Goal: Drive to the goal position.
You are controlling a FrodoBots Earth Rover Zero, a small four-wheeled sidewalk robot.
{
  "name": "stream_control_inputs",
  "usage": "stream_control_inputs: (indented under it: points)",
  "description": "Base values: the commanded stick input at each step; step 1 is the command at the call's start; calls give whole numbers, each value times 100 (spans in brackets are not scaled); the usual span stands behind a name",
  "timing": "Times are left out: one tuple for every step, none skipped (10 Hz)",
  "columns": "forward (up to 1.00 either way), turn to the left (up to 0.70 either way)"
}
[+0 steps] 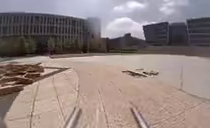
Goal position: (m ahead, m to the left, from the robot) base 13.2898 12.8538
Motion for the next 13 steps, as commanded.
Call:
stream_control_inputs:
  points:
    - [70,3]
    - [70,3]
    - [70,3]
    - [70,3]
    - [70,3]
    - [70,3]
    - [70,3]
    - [70,3]
    - [70,3]
    - [70,3]
    - [70,3]
    - [70,3]
    - [70,3]
